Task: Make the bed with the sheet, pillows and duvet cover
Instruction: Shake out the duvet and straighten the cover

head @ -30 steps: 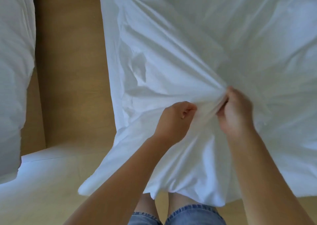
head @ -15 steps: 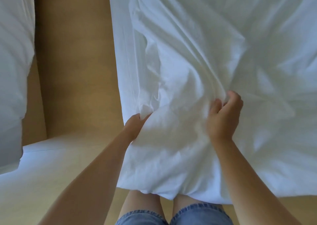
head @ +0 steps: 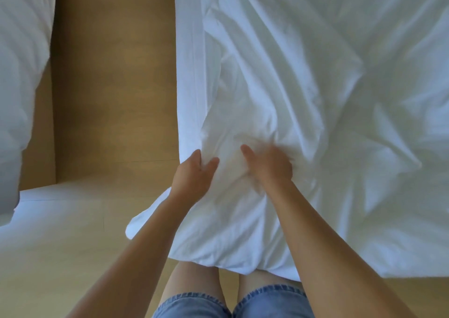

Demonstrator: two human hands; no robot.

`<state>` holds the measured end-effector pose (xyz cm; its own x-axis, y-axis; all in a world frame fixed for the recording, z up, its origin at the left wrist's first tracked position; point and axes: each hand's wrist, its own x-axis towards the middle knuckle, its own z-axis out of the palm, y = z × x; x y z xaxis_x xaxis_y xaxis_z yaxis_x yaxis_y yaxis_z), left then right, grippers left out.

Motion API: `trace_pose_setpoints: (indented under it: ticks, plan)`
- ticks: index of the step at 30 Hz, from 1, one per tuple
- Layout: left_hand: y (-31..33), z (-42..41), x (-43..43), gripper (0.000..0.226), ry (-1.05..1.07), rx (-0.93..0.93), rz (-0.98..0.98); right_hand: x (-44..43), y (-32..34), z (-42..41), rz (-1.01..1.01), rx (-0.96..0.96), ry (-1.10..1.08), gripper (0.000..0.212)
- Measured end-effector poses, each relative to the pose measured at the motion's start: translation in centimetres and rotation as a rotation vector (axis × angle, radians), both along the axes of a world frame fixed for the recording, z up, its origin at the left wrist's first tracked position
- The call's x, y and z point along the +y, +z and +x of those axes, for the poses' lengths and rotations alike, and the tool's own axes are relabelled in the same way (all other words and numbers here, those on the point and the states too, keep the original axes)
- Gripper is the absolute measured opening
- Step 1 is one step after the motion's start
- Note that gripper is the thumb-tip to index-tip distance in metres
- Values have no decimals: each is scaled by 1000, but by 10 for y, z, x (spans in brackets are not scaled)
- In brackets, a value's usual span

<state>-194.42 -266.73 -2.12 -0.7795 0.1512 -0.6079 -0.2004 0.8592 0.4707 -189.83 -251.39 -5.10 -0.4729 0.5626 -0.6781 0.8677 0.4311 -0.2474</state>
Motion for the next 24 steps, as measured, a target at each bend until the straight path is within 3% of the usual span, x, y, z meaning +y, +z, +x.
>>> trace_pose_setpoints:
  ticks: [2, 4, 7, 10, 14, 17, 20, 24]
  plan:
    - [1, 0, -5, 35, 92, 135, 87, 3, -9, 1, 21, -33, 29, 55]
    - [3, 5, -7, 40, 91, 157, 166, 5, -20, 4, 26, -60, 83, 41]
    - [-2, 14, -8, 46, 55, 109, 176, 2, -30, 6, 3, -92, 104, 36]
    - [-11, 15, -10, 44, 23, -8, 80, 0, -29, 5, -72, 6, -57, 32]
    - [-9, 8, -28, 42, 56, 108, 130, -17, 8, 1, -311, 349, -86, 27]
    - [7, -5, -68, 40, 320, 260, 311, -60, 59, -9, -624, 564, 62, 38]
    - [16, -24, -124, 38, 520, 320, 368, -117, 78, -27, -856, 591, 199, 39]
    - [-24, -47, -179, 32, 557, 234, 165, -167, 28, -66, -603, 443, 332, 39]
